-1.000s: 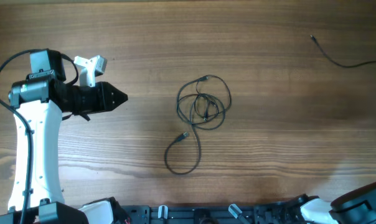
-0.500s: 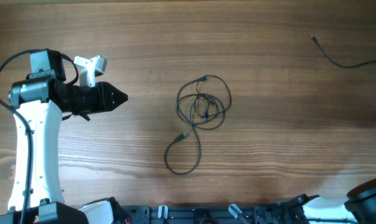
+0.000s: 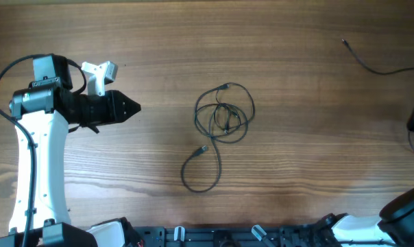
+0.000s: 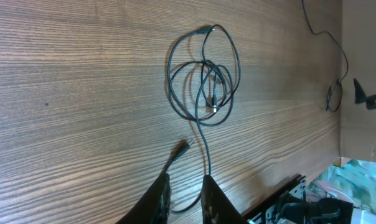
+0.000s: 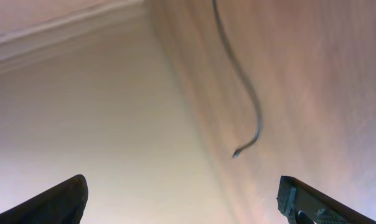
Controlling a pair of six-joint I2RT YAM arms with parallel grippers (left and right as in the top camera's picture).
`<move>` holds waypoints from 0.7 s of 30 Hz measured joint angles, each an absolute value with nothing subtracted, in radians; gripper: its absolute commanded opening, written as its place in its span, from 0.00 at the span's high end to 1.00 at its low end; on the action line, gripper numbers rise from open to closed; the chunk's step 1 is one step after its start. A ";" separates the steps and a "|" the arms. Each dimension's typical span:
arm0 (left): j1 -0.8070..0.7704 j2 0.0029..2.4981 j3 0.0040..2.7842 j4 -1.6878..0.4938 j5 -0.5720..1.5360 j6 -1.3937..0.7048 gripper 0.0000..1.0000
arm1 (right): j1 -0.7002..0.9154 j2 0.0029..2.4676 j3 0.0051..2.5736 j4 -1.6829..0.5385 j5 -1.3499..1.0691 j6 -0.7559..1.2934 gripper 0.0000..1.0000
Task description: Untangle cables
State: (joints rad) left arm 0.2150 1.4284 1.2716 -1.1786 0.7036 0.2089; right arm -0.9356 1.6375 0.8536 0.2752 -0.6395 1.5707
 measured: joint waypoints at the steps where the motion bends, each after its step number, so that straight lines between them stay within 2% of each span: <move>1: 0.215 1.428 1.272 -1.178 0.704 0.209 0.81 | -0.927 1.637 0.854 0.303 -0.648 1.611 0.00; 4: 0.215 1.428 1.272 -1.178 0.704 0.209 0.81 | -0.885 1.640 0.854 0.518 -0.680 1.685 0.00; 7: 0.215 1.428 1.272 -1.175 0.703 0.209 0.81 | -0.833 1.640 0.862 0.818 -0.768 1.604 0.00; 9: 0.215 1.428 1.272 -1.171 0.704 0.209 0.80 | -0.792 1.640 0.867 0.908 -0.851 1.520 0.00; 12: 0.215 1.428 1.272 -1.171 0.703 0.209 0.77 | -0.698 1.640 0.867 0.911 -1.013 1.342 0.00; 16: 0.215 1.428 1.272 -1.170 0.703 0.209 0.76 | -0.525 1.640 0.868 0.802 -1.315 1.063 0.00; 21: 0.215 1.428 1.272 -1.171 0.704 0.209 0.76 | -0.343 1.640 0.867 0.790 -1.520 0.942 0.00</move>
State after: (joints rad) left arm 0.2150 1.4284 1.2716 -1.1706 0.7036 0.2089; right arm -0.3428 1.6402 0.8669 0.7898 -1.5204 0.9421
